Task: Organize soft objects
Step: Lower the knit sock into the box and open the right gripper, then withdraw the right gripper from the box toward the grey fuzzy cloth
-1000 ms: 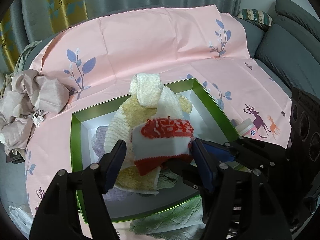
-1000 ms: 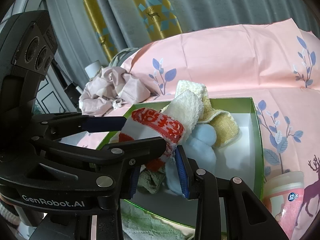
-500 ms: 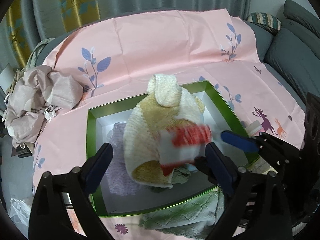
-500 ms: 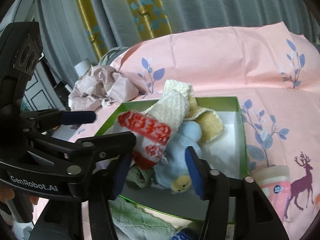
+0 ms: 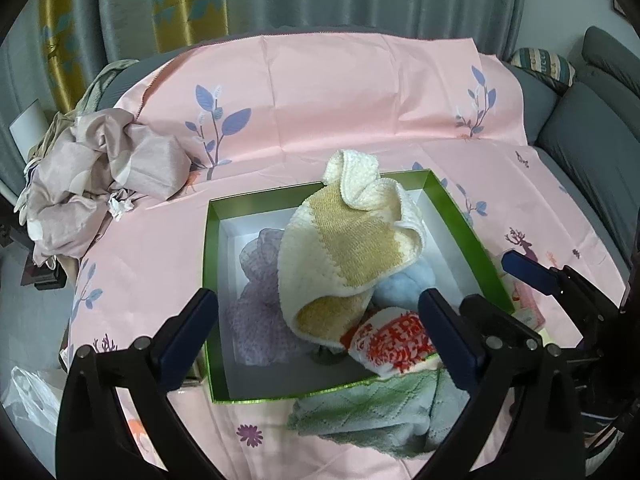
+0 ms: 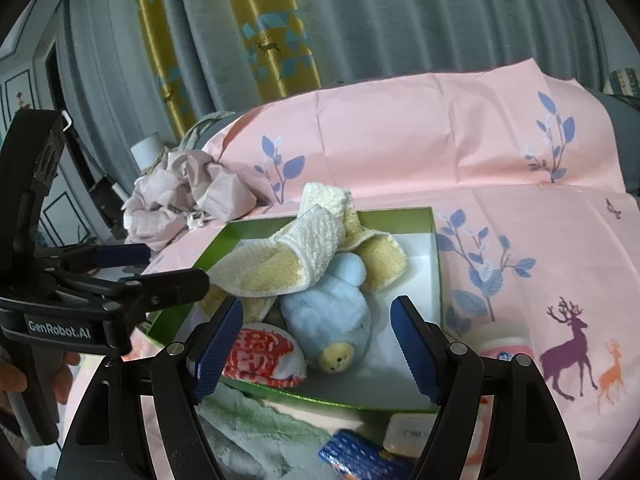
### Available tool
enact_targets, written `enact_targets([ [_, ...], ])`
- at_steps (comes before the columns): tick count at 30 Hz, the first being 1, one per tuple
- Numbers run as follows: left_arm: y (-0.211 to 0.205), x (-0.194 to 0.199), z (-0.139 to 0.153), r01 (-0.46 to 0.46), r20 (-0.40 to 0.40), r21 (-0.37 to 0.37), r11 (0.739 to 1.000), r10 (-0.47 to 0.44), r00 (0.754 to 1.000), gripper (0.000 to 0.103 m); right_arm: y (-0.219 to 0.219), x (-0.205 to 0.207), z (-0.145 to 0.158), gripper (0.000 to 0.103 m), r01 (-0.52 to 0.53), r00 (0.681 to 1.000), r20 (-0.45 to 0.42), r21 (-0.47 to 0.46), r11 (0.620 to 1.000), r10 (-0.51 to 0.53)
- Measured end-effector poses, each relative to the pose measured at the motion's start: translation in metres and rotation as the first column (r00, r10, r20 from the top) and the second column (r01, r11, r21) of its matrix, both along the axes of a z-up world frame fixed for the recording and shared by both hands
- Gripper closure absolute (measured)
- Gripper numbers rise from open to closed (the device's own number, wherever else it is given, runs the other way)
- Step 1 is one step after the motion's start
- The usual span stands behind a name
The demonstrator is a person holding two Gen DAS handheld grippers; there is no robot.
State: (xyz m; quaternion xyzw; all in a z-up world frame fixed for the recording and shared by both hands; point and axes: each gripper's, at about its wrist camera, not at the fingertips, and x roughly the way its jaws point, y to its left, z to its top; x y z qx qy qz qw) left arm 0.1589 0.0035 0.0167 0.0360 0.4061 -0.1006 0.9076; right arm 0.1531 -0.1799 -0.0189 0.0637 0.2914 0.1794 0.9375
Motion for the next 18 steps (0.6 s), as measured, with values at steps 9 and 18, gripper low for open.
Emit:
enact_targets([
  [9,0.011,-0.039,0.000,-0.018,0.002,-0.065,0.998,0.018,1.000,0.002,-0.012,-0.036,0.000,0.026,0.034,0.999,-0.005,0.001,0.999,-0.034],
  [18,0.015,-0.078,-0.018,-0.022,-0.038,-0.091,0.996,0.019,0.999,0.002,-0.020,-0.070,-0.009,0.026,0.075,0.997,-0.034,-0.041,0.996,-0.076],
])
